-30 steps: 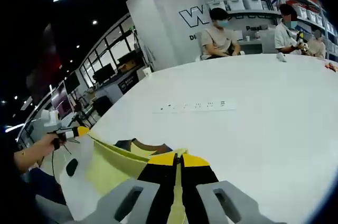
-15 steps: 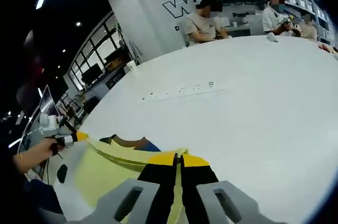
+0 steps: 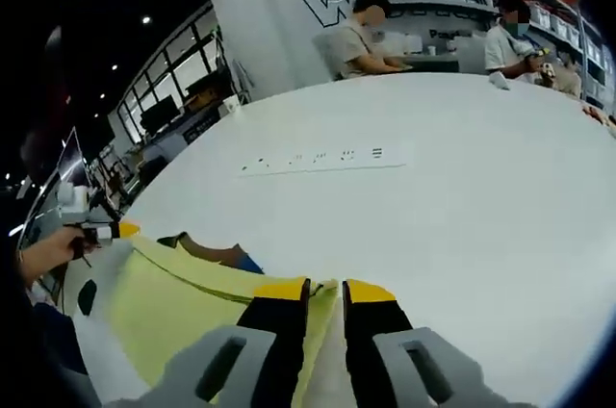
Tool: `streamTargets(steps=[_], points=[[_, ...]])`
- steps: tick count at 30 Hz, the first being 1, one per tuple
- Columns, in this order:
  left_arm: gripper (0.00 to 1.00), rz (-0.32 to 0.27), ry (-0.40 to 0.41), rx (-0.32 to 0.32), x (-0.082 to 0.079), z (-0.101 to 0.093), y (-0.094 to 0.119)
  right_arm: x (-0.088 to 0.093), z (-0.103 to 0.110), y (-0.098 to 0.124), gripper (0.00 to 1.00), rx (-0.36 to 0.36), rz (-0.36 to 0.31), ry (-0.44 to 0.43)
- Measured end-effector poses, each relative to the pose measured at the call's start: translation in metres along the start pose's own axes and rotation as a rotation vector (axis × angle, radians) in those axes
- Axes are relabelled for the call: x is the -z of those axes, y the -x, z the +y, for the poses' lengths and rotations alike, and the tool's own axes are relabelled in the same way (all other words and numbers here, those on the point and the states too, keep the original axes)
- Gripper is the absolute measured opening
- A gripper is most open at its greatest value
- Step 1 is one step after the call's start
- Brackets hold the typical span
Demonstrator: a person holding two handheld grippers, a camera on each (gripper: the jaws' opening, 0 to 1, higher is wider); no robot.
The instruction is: Fold the garment on the visible template until the final outline fits inside the template.
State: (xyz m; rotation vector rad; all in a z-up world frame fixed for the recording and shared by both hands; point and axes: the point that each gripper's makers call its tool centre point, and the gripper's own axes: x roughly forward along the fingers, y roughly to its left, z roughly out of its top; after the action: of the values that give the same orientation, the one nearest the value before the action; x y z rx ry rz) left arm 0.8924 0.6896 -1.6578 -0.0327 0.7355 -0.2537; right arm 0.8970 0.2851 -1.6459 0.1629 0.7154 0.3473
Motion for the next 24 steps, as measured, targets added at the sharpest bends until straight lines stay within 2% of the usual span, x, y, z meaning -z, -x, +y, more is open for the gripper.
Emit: streamTargets(steps=[1,3,5,8,9,10,13,19,20,22,24], points=[[0.0,0.007,-0.056,0.004,0.003,0.002,0.0,0.0,-0.002,0.0,0.1,-0.002,0.002,-0.005],[0.01,0.011,-0.078,0.013,0.007,-0.003,0.005,0.0,-0.003,0.001,0.1,0.001,-0.001,-0.002],[0.09,0.003,-0.116,0.049,0.009,-0.012,0.011,0.0,0.0,0.007,0.11,-0.003,-0.014,0.0],[0.18,-0.007,-0.135,0.07,0.01,-0.016,0.013,0.005,0.002,0.008,0.13,-0.011,0.0,0.016],[0.21,-0.015,-0.178,0.087,0.011,-0.02,0.014,0.008,0.004,0.011,0.15,-0.013,0.007,0.023],[0.23,0.003,-0.204,0.088,0.018,-0.028,0.018,0.013,0.006,0.011,0.17,-0.019,0.022,0.04],[0.28,0.026,-0.2,0.097,0.022,-0.028,0.011,0.026,0.008,0.009,0.18,-0.03,0.061,0.071],[0.26,0.012,-0.153,0.083,0.014,-0.026,0.005,0.03,0.011,0.01,0.18,-0.039,0.076,0.059],[0.26,0.021,-0.154,0.082,0.014,-0.024,0.001,0.03,0.011,0.009,0.18,-0.039,0.08,0.062],[0.26,0.084,-0.192,0.082,0.021,-0.022,-0.006,0.03,0.013,0.006,0.18,-0.033,0.084,0.063],[0.26,0.067,-0.187,0.083,0.017,-0.022,-0.014,0.029,0.016,0.001,0.18,-0.042,0.092,0.061]])
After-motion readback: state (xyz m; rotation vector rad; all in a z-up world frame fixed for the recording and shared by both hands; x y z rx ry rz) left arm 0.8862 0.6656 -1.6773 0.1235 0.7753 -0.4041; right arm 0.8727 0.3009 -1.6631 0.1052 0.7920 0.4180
